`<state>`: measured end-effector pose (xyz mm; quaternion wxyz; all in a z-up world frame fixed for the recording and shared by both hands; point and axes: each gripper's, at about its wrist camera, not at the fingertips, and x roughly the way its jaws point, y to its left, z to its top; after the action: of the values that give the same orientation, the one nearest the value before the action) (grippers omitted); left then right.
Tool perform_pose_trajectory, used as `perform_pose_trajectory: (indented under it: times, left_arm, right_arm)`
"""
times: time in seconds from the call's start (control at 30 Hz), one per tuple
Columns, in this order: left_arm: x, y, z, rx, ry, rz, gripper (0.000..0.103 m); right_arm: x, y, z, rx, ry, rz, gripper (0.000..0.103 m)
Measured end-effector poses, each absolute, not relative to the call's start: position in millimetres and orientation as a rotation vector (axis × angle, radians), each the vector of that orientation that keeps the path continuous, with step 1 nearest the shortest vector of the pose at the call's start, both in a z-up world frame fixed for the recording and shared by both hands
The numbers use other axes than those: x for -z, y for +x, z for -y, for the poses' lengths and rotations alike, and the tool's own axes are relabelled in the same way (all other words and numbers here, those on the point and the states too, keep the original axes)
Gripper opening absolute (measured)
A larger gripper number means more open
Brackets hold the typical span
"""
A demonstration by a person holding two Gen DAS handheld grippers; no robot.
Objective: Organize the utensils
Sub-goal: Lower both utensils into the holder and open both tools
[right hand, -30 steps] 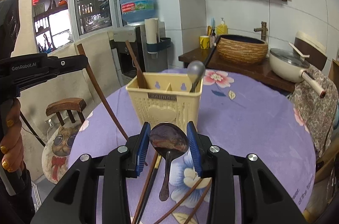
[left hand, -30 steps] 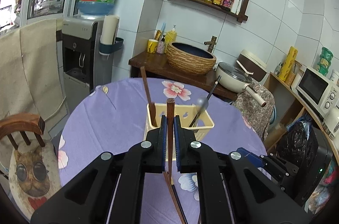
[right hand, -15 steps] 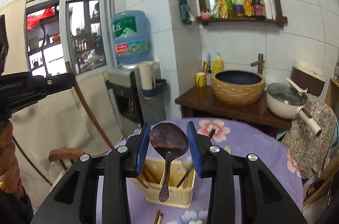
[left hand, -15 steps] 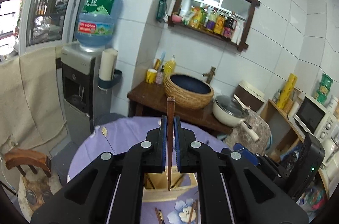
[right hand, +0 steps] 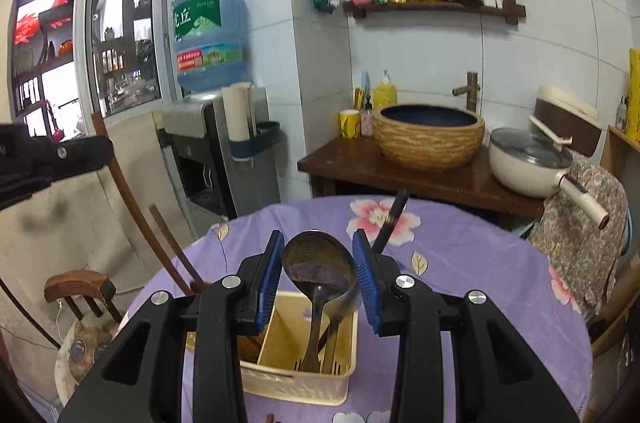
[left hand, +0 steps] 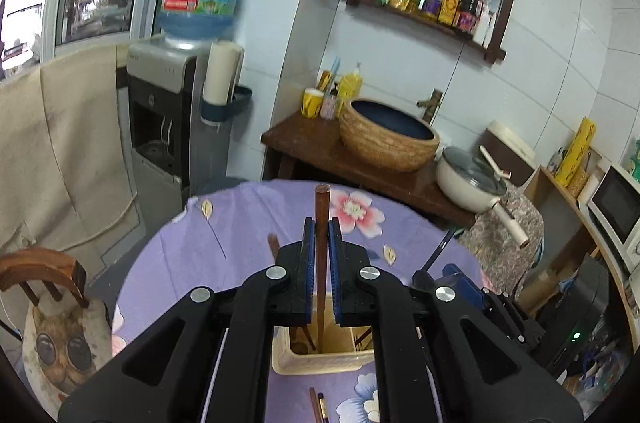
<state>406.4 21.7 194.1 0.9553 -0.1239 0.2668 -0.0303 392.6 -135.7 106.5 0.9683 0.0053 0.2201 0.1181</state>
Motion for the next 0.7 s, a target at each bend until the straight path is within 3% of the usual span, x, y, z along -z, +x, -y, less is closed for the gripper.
perform_pose_trajectory:
  times: [0.37, 0.57, 0.7]
  left_arm:
    - [-114, 417, -6, 0.061, -0.228, -0.658, 0.007]
    - [-108, 413, -3, 0.066, -0.219, -0.656, 0.007]
    - [-114, 396, -4, 0.090, -0.223, -0.621, 0.007]
  right_arm:
    - [-67, 395, 131, -0.238, -0.013, -0.499, 0.035]
    - [-65, 390, 133, -0.245, -0.010, -0.486, 0.036]
    - [-71, 378, 141, -0.257, 0.016, -0.454, 0.045]
